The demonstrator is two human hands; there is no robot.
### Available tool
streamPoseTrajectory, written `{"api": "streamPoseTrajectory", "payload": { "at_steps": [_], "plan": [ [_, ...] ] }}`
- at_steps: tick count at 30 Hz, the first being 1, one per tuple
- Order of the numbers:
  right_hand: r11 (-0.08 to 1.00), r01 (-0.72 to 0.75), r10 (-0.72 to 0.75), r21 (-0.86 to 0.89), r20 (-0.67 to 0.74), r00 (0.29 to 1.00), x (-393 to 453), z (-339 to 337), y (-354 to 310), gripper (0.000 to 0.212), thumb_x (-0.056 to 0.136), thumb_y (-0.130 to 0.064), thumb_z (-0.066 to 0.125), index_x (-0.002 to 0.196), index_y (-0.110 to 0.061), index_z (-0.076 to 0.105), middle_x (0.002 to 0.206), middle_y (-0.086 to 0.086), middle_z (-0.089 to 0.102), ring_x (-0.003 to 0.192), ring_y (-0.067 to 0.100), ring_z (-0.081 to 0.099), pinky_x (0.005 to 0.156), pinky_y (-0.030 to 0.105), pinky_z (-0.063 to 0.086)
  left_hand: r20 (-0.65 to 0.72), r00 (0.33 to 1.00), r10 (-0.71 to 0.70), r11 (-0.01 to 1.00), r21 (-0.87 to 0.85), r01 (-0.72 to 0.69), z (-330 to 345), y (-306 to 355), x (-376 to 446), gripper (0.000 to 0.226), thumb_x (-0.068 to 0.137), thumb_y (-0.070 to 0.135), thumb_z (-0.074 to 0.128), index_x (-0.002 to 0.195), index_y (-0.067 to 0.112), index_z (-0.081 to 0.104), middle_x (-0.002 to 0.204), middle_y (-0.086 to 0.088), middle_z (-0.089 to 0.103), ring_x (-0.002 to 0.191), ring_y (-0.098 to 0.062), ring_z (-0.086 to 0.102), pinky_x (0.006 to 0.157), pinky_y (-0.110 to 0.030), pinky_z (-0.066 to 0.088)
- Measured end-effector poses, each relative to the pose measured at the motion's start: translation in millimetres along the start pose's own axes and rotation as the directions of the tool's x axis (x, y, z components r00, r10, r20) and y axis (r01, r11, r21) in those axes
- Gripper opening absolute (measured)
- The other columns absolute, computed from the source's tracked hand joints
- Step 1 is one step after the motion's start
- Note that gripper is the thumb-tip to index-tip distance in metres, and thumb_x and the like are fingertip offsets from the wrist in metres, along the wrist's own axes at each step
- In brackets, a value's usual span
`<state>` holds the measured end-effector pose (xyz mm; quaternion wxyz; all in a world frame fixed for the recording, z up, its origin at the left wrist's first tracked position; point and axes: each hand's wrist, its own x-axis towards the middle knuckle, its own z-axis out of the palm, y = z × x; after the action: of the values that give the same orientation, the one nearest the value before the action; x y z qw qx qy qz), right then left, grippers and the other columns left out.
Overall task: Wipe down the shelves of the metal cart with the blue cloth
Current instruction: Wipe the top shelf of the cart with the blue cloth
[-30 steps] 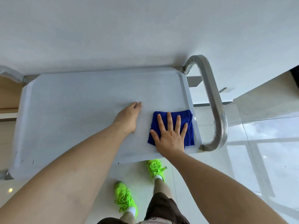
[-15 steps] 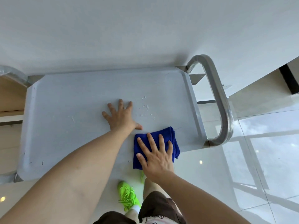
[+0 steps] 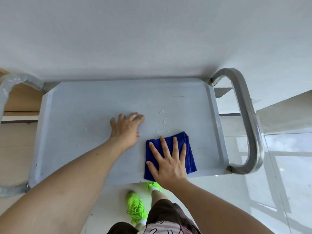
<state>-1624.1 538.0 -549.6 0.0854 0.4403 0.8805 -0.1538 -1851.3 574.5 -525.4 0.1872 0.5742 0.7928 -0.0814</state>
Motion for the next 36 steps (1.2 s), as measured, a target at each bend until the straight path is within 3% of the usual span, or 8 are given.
{"api": "streamPoseTrajectory", "payload": {
  "at_steps": [3, 6, 9, 19, 32, 36],
  "plan": [
    [1.0, -0.02, 0.02, -0.005, -0.017, 1.0, 33.2, -6.8, -1.6, 0.067, 0.098, -0.07, 0.026, 0.158, -0.045, 0.011, 0.169, 0.002, 0.014, 0.152, 0.047, 0.0, 0.116, 0.073, 0.002, -0.056, 0.992, -0.11, 0.99, -0.09, 0.105, 1.4, 0.6, -1.2, 0.087, 0.08, 0.042, 0.075, 0.148, 0.035, 0.022, 0.15, 0.005, 0.034, 0.129, -0.028, 0.035, 0.103, -0.057, 0.034],
    [0.999, -0.045, 0.045, -0.01, -0.035, 0.998, 64.3, -12.0, -2.8, 0.067, 0.098, -0.07, 0.022, 0.158, -0.045, 0.007, 0.169, 0.002, 0.012, 0.152, 0.046, -0.003, 0.116, 0.071, -0.003, -0.002, 0.967, -0.255, 0.958, -0.133, 0.253, 3.4, -3.5, -2.1, 0.105, 0.079, 0.051, 0.074, 0.153, 0.037, 0.0, 0.162, 0.0, 0.006, 0.148, -0.032, 0.007, 0.113, -0.064, 0.017],
    [0.997, -0.072, 0.071, -0.014, -0.063, 0.995, 86.2, -15.6, -2.5, 0.067, 0.098, -0.071, 0.019, 0.158, -0.046, 0.005, 0.169, 0.001, 0.009, 0.152, 0.045, -0.004, 0.117, 0.069, -0.008, 0.075, 0.961, -0.266, 0.951, -0.141, 0.275, 3.8, -8.0, 0.9, 0.11, 0.079, 0.06, 0.07, 0.153, 0.039, -0.008, 0.165, 0.004, -0.011, 0.151, -0.032, -0.008, 0.116, -0.065, 0.013],
    [0.994, -0.114, 0.114, 0.004, -0.092, 0.989, 194.4, -40.8, -5.8, 0.068, 0.096, -0.072, 0.01, 0.157, -0.046, -0.003, 0.17, -0.001, 0.0, 0.151, 0.042, -0.009, 0.115, 0.067, -0.012, 0.047, 0.974, -0.22, 0.969, -0.105, 0.224, -2.4, -16.7, 4.6, 0.1, 0.069, 0.064, 0.074, 0.148, 0.044, 0.016, 0.163, 0.003, 0.009, 0.147, -0.033, 0.011, 0.106, -0.061, 0.031],
    [0.991, -0.132, 0.134, 0.02, -0.122, 0.983, 226.8, -58.3, -13.1, 0.069, 0.096, -0.071, 0.006, 0.158, -0.041, -0.003, 0.17, 0.001, -0.004, 0.152, 0.043, -0.01, 0.116, 0.068, -0.008, 0.088, 0.979, -0.182, 0.966, -0.171, 0.195, -10.2, -20.0, -1.7, 0.101, 0.07, 0.068, 0.07, 0.151, 0.048, 0.011, 0.165, 0.01, 0.003, 0.151, -0.028, 0.005, 0.113, -0.058, 0.025],
    [0.99, -0.142, 0.144, 0.024, -0.121, 0.982, 199.2, -47.9, -16.8, 0.068, 0.098, -0.07, 0.004, 0.158, -0.041, -0.003, 0.17, 0.0, -0.001, 0.152, 0.041, -0.01, 0.117, 0.067, -0.008, 0.121, 0.984, -0.131, 0.974, -0.167, 0.151, -11.4, -29.9, -3.5, 0.085, 0.082, 0.065, 0.059, 0.15, 0.052, 0.009, 0.165, 0.013, 0.003, 0.151, -0.026, 0.007, 0.111, -0.056, 0.028]
  ]
}}
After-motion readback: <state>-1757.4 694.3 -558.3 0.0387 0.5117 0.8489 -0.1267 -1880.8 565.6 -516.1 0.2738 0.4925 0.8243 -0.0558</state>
